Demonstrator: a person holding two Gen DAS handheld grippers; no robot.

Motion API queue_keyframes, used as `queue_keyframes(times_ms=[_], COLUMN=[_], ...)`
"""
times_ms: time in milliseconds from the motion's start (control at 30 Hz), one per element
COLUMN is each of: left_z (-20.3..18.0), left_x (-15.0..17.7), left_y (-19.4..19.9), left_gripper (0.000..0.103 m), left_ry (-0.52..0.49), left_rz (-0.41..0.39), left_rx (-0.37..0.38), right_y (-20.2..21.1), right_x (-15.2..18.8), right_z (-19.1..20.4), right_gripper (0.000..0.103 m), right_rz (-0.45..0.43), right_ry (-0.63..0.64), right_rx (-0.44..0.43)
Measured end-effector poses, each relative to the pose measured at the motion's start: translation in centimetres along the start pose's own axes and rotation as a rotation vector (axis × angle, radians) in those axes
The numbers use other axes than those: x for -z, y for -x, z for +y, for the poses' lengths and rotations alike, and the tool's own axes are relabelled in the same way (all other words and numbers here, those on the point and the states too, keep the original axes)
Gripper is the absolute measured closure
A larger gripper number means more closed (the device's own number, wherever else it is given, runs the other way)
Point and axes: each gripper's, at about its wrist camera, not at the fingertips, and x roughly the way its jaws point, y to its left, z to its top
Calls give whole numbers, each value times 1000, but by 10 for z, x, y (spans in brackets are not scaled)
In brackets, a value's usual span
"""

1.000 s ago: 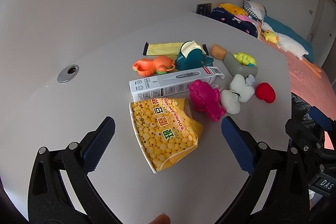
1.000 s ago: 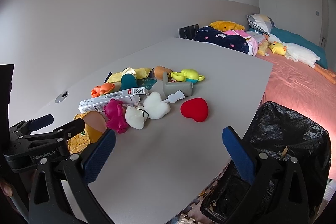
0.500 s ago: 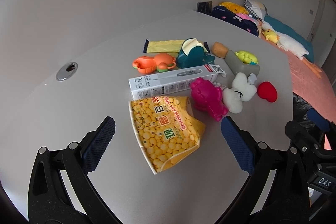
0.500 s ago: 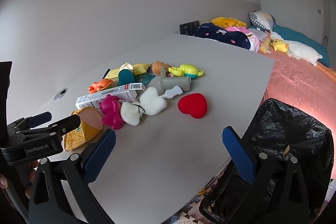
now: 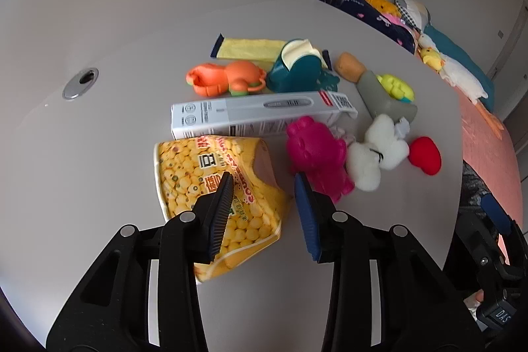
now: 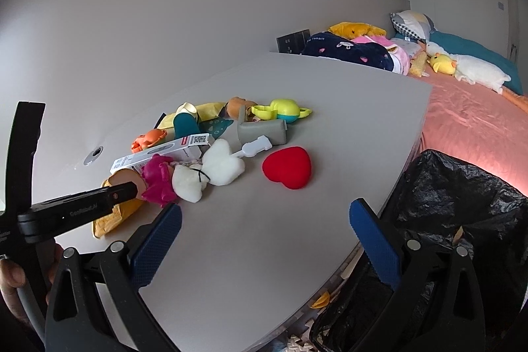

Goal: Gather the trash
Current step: 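Grasp the yellow corn-snack bag with the left tool while the right tool grasps the red heart plush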

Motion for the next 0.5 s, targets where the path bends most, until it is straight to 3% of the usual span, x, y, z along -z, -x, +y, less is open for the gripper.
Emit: queue_keyframes(times_ms=[267,500], left_z=[2,10], left_x=[-12,-13], left_y=[-8,-7], left_gripper=[67,88], left_ry=[5,16], left_rz=[0,-17], left_rx=[-37,-29], right_y=[-12,-25], right_x=[-3,-11], right_z=[-5,-8], right_gripper=[2,2], right_rz=[7,17], right_ry=[-8,-1], right_rx=[-3,-2])
